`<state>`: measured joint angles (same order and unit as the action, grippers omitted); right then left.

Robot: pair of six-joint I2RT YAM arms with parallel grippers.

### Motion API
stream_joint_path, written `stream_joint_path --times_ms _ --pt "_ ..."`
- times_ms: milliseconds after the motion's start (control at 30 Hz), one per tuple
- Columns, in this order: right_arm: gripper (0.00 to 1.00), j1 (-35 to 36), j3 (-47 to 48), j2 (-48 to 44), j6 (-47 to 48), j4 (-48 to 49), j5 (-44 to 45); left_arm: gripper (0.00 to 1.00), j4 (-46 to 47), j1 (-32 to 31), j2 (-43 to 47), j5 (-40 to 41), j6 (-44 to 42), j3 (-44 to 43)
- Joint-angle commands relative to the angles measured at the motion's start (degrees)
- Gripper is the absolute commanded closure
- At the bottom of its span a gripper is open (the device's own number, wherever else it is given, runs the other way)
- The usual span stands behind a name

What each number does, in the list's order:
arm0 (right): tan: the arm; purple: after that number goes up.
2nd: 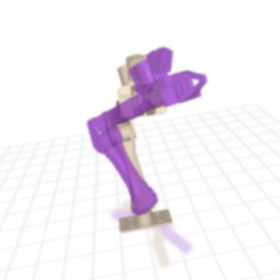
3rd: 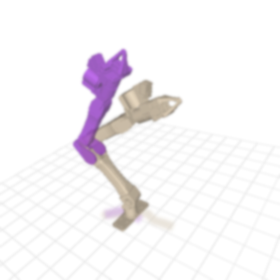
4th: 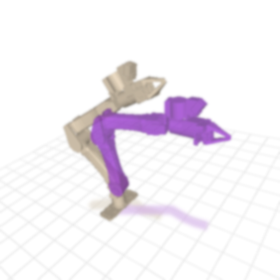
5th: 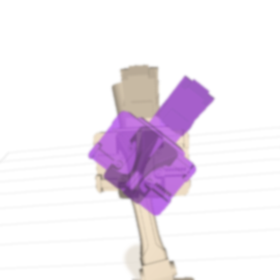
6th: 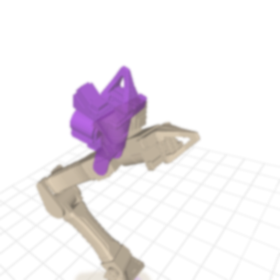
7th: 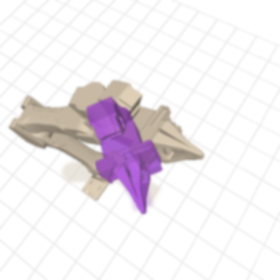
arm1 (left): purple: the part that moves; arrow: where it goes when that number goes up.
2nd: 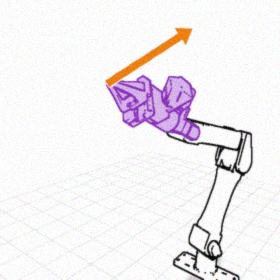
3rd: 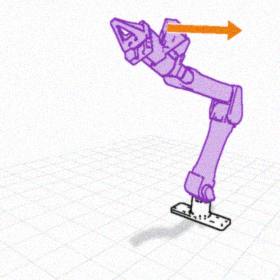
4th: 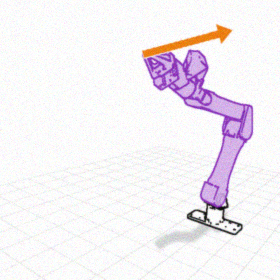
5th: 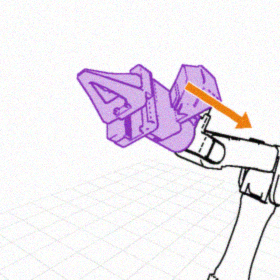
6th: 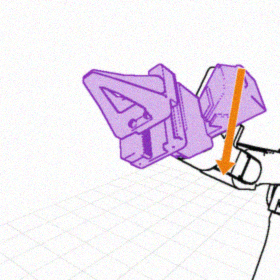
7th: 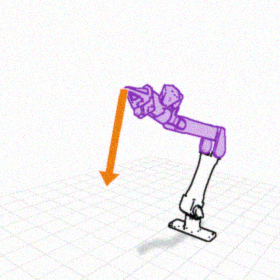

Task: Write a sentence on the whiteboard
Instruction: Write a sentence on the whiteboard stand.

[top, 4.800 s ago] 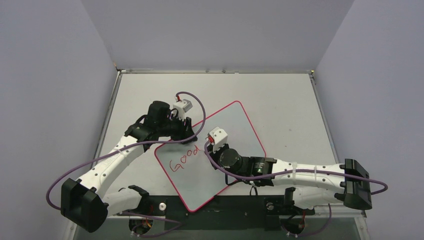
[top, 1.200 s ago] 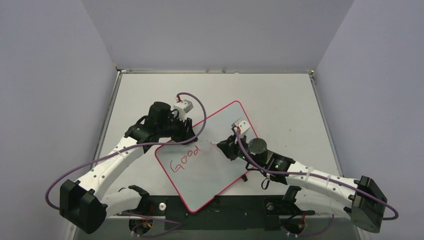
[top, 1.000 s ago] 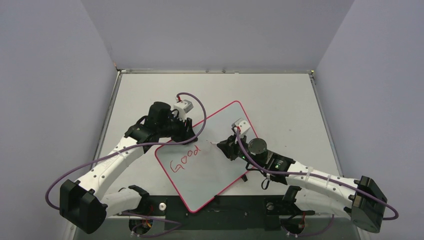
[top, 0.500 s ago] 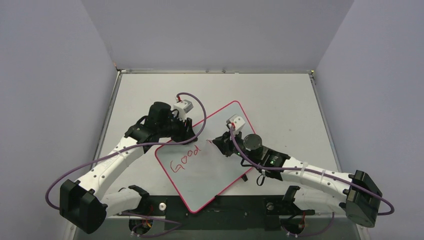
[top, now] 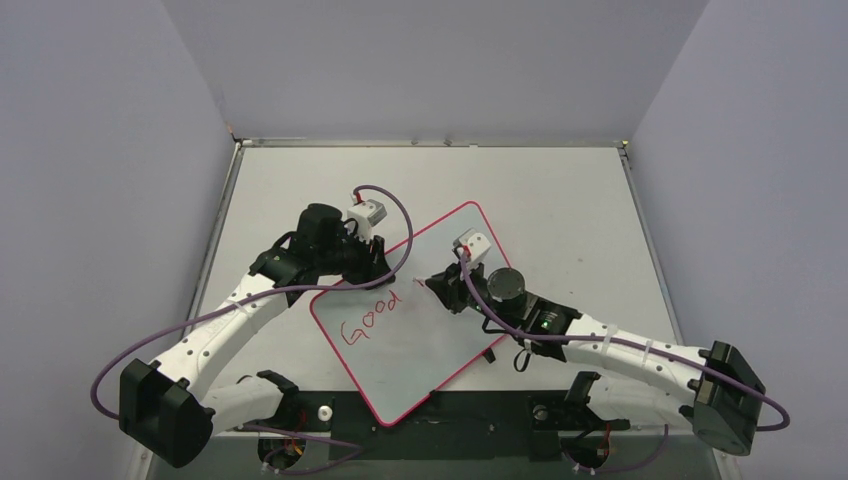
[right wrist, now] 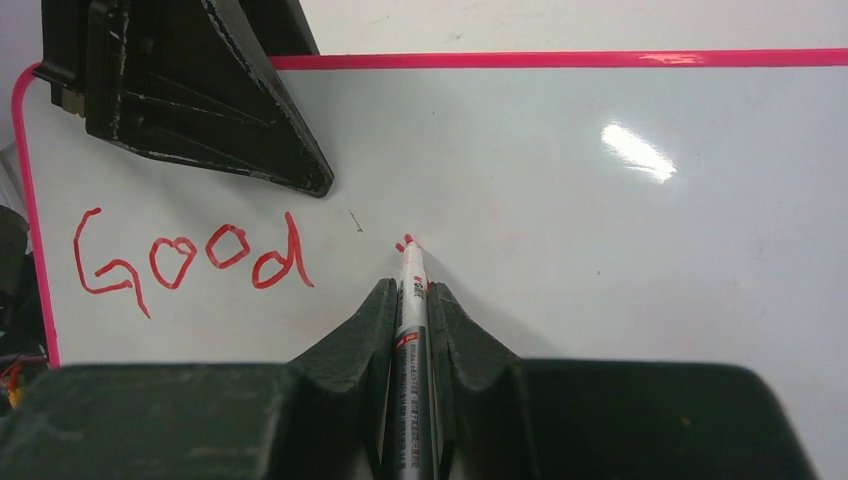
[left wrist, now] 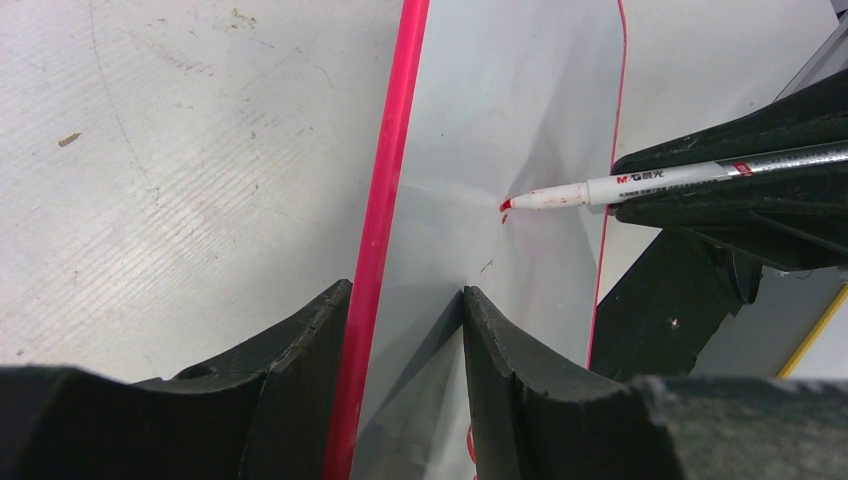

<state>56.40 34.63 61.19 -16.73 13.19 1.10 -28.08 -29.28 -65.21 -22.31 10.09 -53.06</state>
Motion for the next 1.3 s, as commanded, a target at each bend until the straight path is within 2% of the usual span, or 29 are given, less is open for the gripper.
stream_joint_path --times_ms 0,267,867,1267 --pt "1.0 0.4 -1.9 -3.7 0.0 -0.8 1.8 1.0 1.4 -0.1 0.4 6.0 -3.6 -0.3" --pt "1.0 0.6 -3.7 -5.9 -1.0 -1.9 2.8 1.0 1.3 -0.1 0.5 6.0 -3.5 -0.5" --pt "1.0 1.7 -2.2 -3.2 -0.6 -1.2 4.1 1.0 1.2 -0.1 1.2 6.1 -3.6 -0.4" --pt "1.0 1.7 4.6 2.5 4.0 -3.6 10.0 1.0 1.2 -0.1 1.3 6.1 -3.7 -0.3"
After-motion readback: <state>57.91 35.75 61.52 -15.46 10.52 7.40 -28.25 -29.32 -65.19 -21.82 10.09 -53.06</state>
